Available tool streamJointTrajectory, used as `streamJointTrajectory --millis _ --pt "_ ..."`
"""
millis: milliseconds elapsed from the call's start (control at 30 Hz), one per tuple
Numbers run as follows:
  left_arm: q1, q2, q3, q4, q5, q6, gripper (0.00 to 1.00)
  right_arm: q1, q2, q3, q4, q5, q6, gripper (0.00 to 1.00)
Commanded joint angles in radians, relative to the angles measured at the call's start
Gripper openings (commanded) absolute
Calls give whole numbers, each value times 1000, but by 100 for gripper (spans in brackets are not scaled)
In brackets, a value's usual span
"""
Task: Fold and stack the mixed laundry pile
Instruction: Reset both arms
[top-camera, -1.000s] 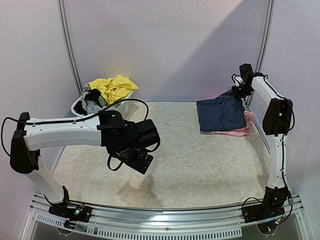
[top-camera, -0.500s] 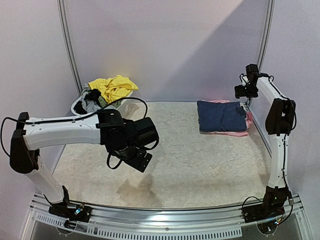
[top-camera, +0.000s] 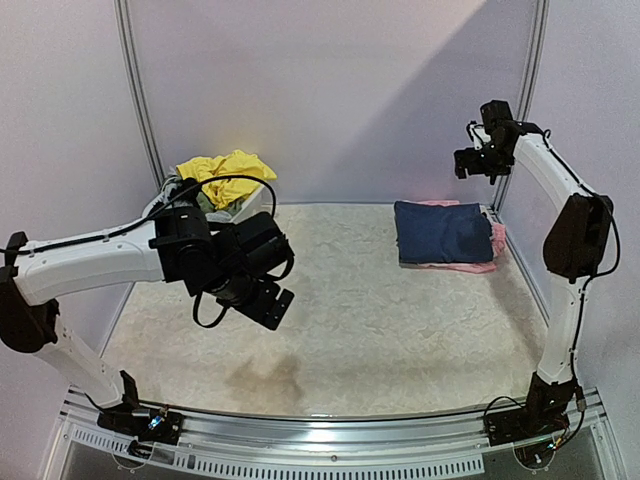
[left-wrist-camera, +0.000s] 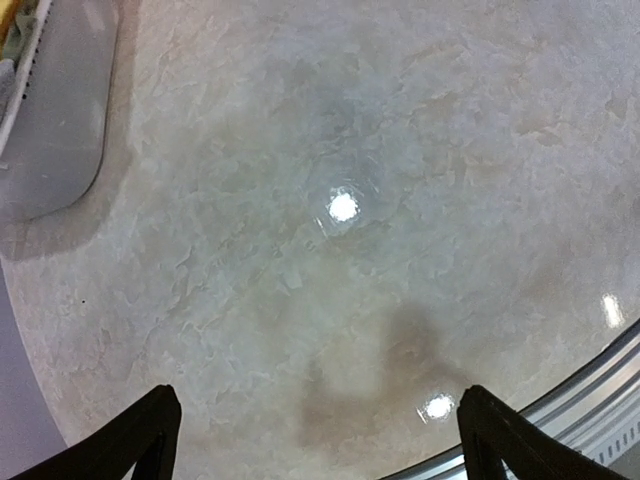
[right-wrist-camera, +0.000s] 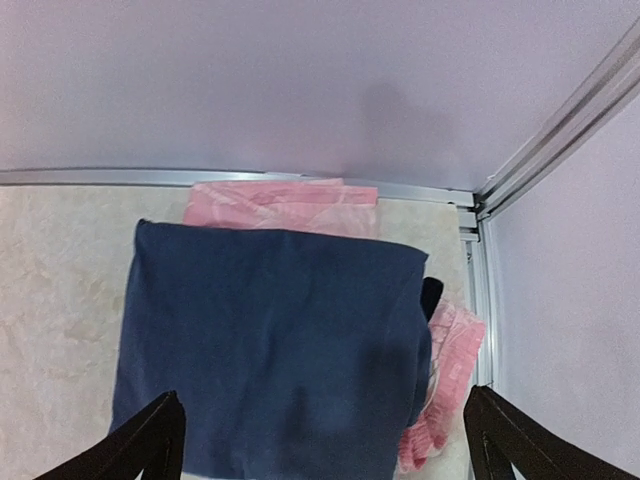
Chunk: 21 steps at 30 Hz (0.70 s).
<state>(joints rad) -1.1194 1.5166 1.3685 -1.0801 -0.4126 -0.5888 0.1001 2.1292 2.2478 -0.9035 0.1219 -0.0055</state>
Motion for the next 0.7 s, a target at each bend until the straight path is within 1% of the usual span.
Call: streamJointTrajectory --millis 0,267,367,667 --pt "36 -83 -35 29 -27 62 99 62 -122 -92 -48 14 76 99" --pt "79 -227 -87 22 -30 124 100 205 -330 -293 -71 32 168 99" --pt "104 -277 -105 15 -22 149 100 258 -420 -372 -71 16 224 99" --pt "205 -389 -87 -45 -18 214 100 426 -704 -643 11 -10 383 99"
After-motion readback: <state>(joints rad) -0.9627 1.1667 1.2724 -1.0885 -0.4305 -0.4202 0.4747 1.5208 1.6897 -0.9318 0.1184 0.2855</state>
